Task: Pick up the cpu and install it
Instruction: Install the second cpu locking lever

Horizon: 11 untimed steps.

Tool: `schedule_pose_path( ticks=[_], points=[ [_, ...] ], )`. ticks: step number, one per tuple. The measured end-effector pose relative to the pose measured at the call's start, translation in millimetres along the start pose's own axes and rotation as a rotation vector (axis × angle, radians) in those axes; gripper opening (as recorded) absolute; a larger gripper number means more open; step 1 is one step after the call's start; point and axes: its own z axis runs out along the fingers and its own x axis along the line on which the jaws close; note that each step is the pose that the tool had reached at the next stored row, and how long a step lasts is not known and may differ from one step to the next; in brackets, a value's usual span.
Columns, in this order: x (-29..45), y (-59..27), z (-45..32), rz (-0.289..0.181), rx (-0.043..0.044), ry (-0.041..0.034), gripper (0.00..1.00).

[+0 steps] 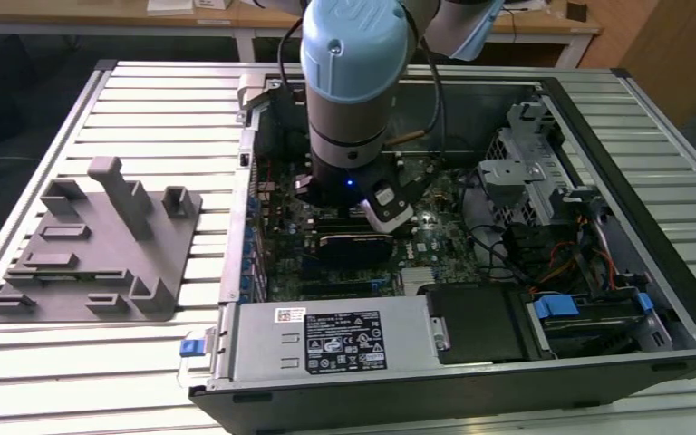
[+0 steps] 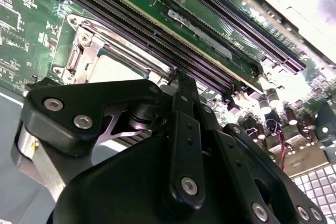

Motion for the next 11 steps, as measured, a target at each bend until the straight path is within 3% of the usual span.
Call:
schedule_pose_path(
  ticks=[9, 11],
  points=[
    [5.0, -1.1, 4.6, 0.001, -0.0235, -0.0011, 0.11],
    [5.3, -1.2, 5.6, 0.001, -0.0321, -0.0019, 0.11]
  ],
)
